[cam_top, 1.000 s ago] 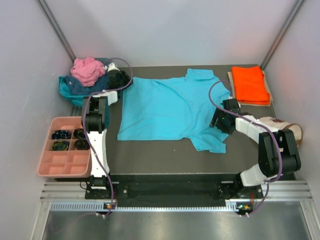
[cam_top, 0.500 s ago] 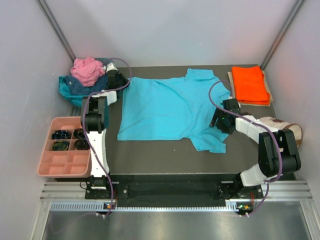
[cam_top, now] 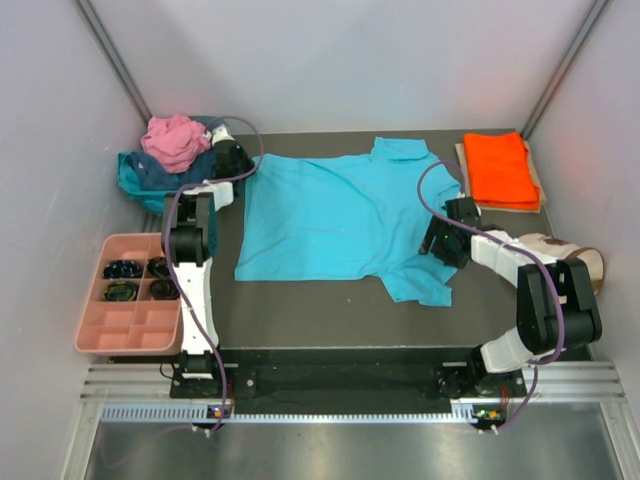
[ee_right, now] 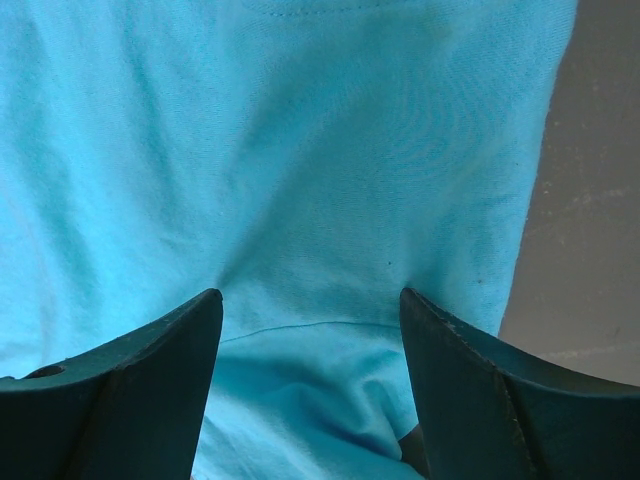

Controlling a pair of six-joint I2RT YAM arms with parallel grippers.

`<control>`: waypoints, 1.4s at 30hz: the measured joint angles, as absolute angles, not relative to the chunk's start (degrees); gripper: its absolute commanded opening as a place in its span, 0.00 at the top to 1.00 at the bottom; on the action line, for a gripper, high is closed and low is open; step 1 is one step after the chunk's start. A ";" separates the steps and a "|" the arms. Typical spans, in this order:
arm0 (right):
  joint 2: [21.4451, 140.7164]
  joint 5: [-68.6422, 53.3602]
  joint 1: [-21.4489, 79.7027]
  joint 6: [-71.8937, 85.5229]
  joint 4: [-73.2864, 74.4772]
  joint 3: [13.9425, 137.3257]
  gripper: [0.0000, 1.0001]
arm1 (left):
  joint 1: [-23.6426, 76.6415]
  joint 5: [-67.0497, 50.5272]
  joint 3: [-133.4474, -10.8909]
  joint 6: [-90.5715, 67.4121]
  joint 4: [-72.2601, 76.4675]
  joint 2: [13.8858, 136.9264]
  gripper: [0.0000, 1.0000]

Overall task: Fold and stack the t-shirts
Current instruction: Flatten the tshirt out

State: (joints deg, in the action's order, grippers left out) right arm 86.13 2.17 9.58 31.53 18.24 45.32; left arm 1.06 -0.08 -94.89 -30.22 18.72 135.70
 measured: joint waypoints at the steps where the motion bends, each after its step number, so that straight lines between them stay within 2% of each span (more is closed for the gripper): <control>1: 86.13 2.11 9.58 31.51 18.24 45.32 0.28 | 1.06 0.10 -94.89 -30.04 18.68 135.70 1.00; 37: 87.20 2.02 9.58 31.14 18.68 46.24 0.28 | -0.43 1.93 -100.75 -23.57 12.67 135.70 0.99; 41: 87.20 2.02 9.58 31.14 18.68 46.24 0.28 | -0.43 3.07 -100.88 -22.52 11.90 135.70 0.95; 42: 87.20 2.02 9.58 31.14 18.68 46.24 0.28 | -0.43 3.42 -100.88 -22.33 11.84 135.70 0.88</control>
